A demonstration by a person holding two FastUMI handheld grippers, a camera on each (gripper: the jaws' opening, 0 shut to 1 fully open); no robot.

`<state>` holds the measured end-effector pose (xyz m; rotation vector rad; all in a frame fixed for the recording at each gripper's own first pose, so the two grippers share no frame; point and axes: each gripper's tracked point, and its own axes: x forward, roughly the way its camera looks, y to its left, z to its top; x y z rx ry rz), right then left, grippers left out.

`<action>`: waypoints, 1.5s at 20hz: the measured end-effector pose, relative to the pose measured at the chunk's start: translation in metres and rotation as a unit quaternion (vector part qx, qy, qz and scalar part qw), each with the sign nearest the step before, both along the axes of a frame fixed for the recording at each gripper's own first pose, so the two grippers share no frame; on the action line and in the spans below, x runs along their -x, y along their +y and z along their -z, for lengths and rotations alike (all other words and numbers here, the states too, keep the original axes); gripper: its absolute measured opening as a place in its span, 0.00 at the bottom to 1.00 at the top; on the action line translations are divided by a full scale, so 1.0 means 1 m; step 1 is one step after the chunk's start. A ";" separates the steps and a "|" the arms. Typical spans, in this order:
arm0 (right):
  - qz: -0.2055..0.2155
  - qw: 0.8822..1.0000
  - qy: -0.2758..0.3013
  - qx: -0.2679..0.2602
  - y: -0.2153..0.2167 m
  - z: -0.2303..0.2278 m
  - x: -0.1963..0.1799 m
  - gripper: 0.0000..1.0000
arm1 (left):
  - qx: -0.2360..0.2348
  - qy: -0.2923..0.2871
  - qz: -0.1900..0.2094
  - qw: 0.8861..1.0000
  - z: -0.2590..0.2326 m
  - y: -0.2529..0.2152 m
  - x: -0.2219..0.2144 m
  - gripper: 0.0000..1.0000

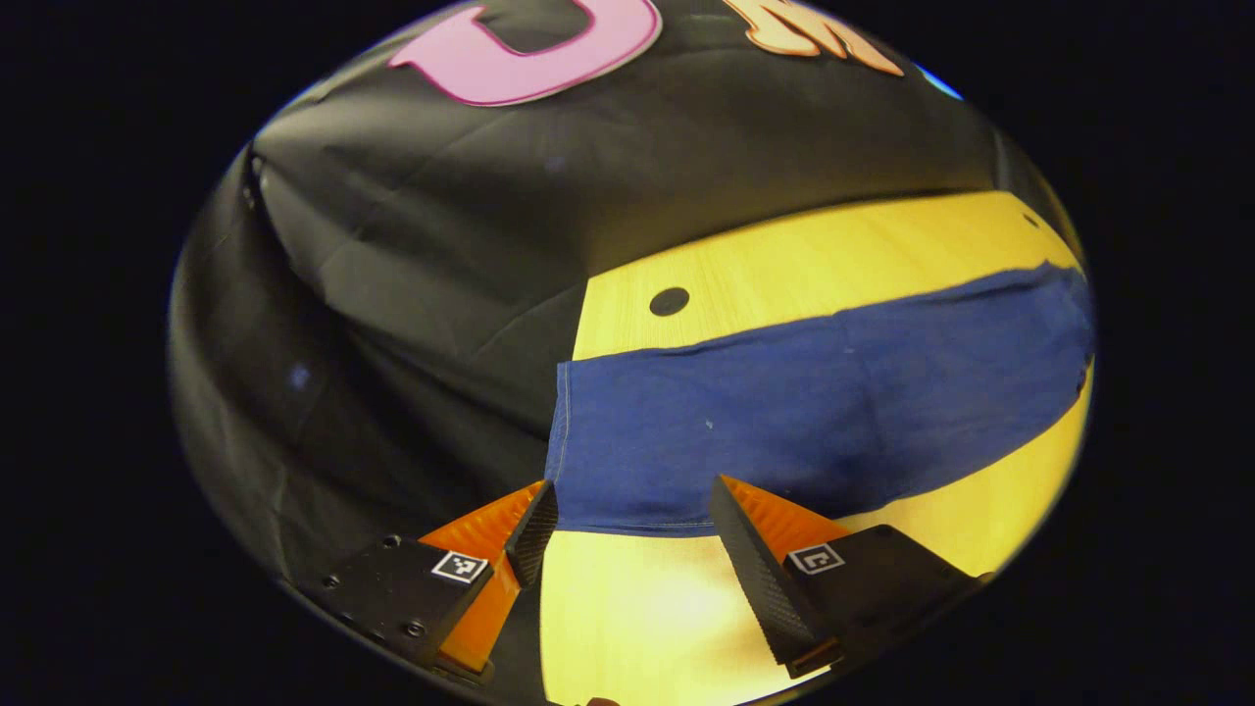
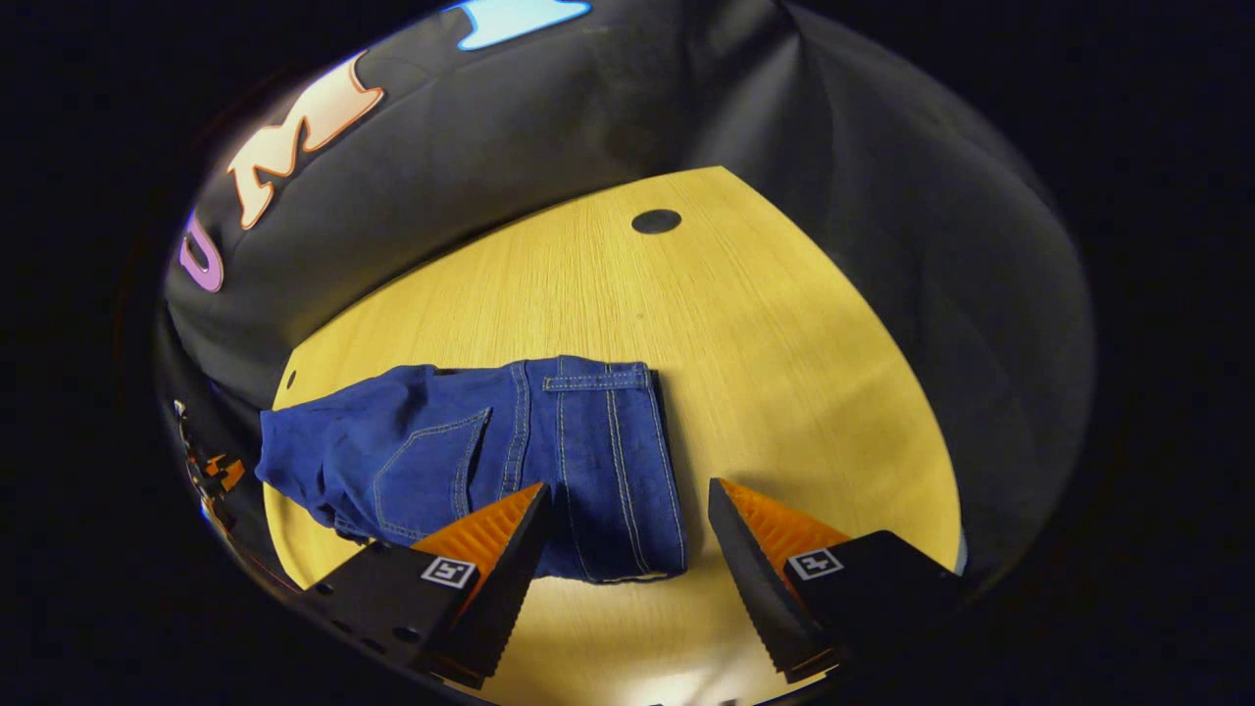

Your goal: Grasp the waist and the cuffs of the jeans and fold them to make the two legs overlap; first hold the waist and fold one-third of the jeans toward the cuffs, then hold the cuffs and fold the remaining one-third in the same direction to finish folding.

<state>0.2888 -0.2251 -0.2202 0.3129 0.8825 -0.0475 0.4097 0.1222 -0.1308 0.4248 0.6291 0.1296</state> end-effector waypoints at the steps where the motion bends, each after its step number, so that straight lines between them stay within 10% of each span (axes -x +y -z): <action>1: -0.001 1.000 0.003 -0.010 0.002 0.003 -0.001 0.96 | 0.008 -0.009 -0.008 1.000 -0.006 0.001 -0.003 0.95; 8: -0.008 0.999 0.015 -0.035 0.010 0.021 0.006 0.87 | 0.052 -0.030 -0.078 0.995 0.000 0.028 -0.009 0.95; 12: 0.006 0.994 0.053 -0.093 0.027 0.029 0.011 0.38 | 0.100 -0.040 -0.103 0.989 -0.015 0.044 -0.015 0.96; 18: -0.003 0.996 0.037 -0.080 0.026 0.028 0.012 0.06 | 0.137 -0.045 -0.110 0.983 -0.025 0.058 -0.015 0.96; 30: 0.065 0.995 -0.048 0.062 -0.014 -0.074 0.006 0.02 | 0.171 -0.036 -0.062 0.983 -0.048 0.057 0.001 0.94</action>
